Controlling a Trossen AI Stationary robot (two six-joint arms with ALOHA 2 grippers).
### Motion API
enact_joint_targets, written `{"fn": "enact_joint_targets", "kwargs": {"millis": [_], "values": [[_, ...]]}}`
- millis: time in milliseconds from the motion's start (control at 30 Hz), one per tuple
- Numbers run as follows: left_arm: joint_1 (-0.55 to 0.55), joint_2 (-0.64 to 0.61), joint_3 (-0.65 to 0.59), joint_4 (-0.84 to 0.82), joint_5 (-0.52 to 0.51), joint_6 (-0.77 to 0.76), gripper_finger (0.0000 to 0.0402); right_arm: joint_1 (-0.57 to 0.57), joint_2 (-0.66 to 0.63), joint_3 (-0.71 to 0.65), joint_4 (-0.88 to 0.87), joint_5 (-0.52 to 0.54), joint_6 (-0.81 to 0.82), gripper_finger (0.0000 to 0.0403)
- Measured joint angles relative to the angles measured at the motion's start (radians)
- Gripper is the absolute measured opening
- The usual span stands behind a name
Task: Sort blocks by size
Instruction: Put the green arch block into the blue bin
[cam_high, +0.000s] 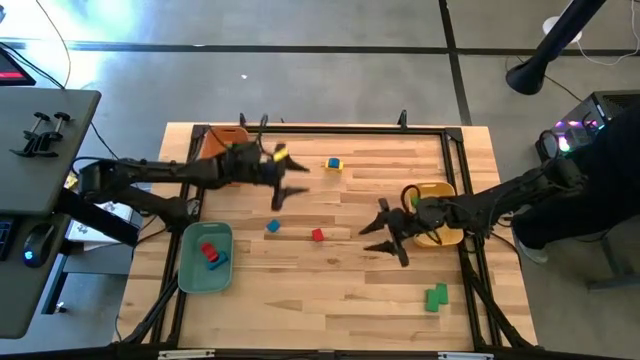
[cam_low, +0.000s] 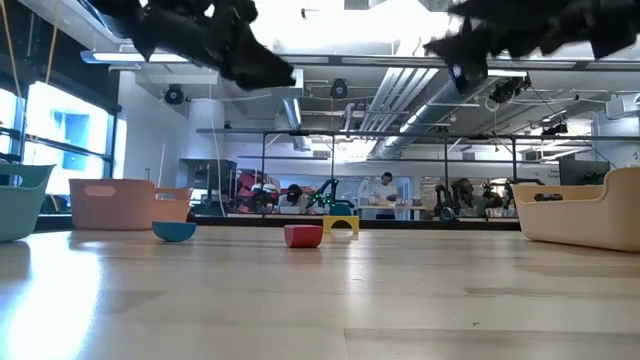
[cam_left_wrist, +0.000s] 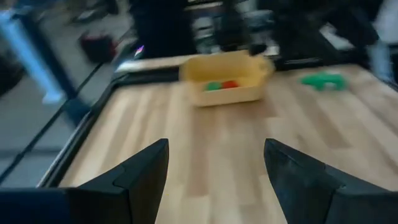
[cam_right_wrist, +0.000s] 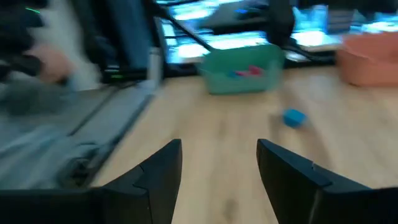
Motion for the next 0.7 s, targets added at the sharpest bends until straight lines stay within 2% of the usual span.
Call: {"fn": "enact_joint_targets", "kwargs": {"millis": [67, 133, 233, 333, 433, 567, 700], "values": [[-0.056, 0.000, -0.022, 0.040, -0.007, 0.034, 0.0251, 0.044, 0.000, 0.048, -0.011, -0.053, -0.008, 0.0204], [-0.097, 0.000, -0.038, 0.044, -0.047, 0.069, 0.0251, 0.099, 0.000, 0.119, -0.077, -0.043, 0.022, 0.0204], [-0.137, 0.001, -0.048, 0.033, -0.169, 0.093, 0.0251, 0.194, 0.001, 0.271, -0.400, 0.123, 0.197, 0.0204], [-0.151, 0.002, -0.069, 0.049, -0.272, 0.101, 0.0251, 0.293, 0.032, 0.435, -0.853, 0.275, 0.579, 0.0204], [-0.152, 0.003, -0.101, 0.091, -0.314, 0.101, 0.0251, 0.392, 0.095, 0.541, -1.133, 0.270, 1.050, 0.0204], [-0.151, 0.003, -0.121, 0.112, -0.320, 0.115, 0.0251, 0.526, 0.188, 0.562, -1.121, 0.235, 1.383, 0.0204], [-0.151, 0.003, -0.122, 0.115, -0.320, 0.116, 0.0251, 0.602, 0.287, 0.556, -1.119, 0.195, 1.668, 0.0204]]}}
